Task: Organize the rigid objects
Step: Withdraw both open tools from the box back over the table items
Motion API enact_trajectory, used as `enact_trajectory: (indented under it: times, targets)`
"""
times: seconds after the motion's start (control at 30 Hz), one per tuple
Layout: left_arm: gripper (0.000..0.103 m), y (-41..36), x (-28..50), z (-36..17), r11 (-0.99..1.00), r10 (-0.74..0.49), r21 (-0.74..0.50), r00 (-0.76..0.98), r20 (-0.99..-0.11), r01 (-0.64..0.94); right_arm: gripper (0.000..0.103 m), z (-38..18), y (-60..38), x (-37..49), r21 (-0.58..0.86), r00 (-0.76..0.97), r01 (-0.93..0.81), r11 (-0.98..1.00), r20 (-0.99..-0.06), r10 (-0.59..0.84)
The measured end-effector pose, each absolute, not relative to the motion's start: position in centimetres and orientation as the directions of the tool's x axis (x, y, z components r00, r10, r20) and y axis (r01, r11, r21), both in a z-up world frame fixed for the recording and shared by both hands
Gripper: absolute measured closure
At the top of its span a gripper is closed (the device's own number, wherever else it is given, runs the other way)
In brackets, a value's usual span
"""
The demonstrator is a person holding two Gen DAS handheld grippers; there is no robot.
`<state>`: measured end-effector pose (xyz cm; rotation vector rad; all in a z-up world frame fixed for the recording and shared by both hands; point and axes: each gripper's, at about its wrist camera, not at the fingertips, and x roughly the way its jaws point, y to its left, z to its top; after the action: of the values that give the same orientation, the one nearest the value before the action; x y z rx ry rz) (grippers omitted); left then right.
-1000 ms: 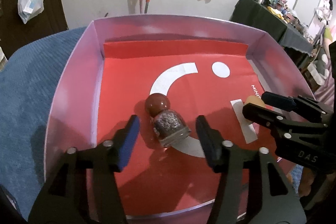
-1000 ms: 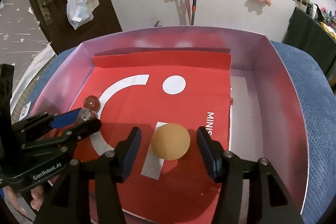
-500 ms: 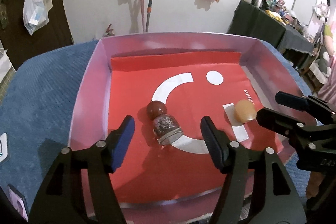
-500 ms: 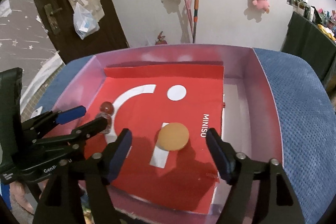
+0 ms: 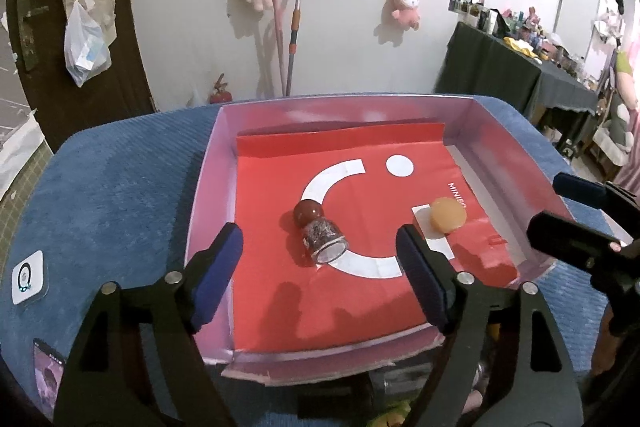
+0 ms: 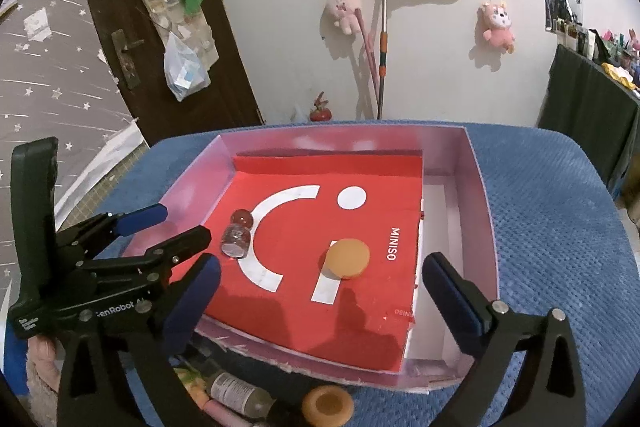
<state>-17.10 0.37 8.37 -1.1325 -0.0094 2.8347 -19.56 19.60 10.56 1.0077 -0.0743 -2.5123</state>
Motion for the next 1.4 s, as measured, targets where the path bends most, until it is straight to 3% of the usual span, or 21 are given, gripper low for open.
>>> enact_trajectory:
  times: [0.2,0.33,0.67,0.97,1.23,1.4]
  targets:
    - [0.023,0.7,-15.5,9.3,-0.998,0.053,-0.007,-0.750,-0.659,-0.064,0.000,11.5,20.1,-18.0,0.207,-0.673,0.385,-0.899,-0.604,-0.427]
    - [0.015,0.8,-14.4,9.8,-0.998,0.045,-0.005,-0.768,-0.639,-0.055,0.000,12.0,20.3,-17.1,0.211,-0.688,0.397,-0.893,-0.576,-0.441]
    - [0.015,1.0,-12.3,10.1,-0.998,0.061,-0.034,-0.779,-0.624,-0.050,0.000,12.9,20.1,-13.6,0.129,-0.776,0.397,-0.909,-0.482,-0.407]
    - [0.015,1.2,-10.3,9.4,-1.000,0.028,-0.015,-0.799,-0.600,-0.024,0.000,12.4,20.1,-10.8,0.146,-0.776,0.405,-0.902,-0.467,-0.424]
    - [0.015,0.9,-9.4,8.4,-0.990,0.142,-0.110,-0.758,-0.637,-0.093,0.000,11.6,19.2,-8.8,0.119,-0.787,0.410,-0.904,-0.456,-0.417]
    - [0.015,0.6,-8.7,7.7,-0.993,0.110,-0.096,-0.754,-0.648,-0.063,0.000,11.3,18.8,-7.9,0.100,-0.790,0.419,-0.903,-0.451,-0.416]
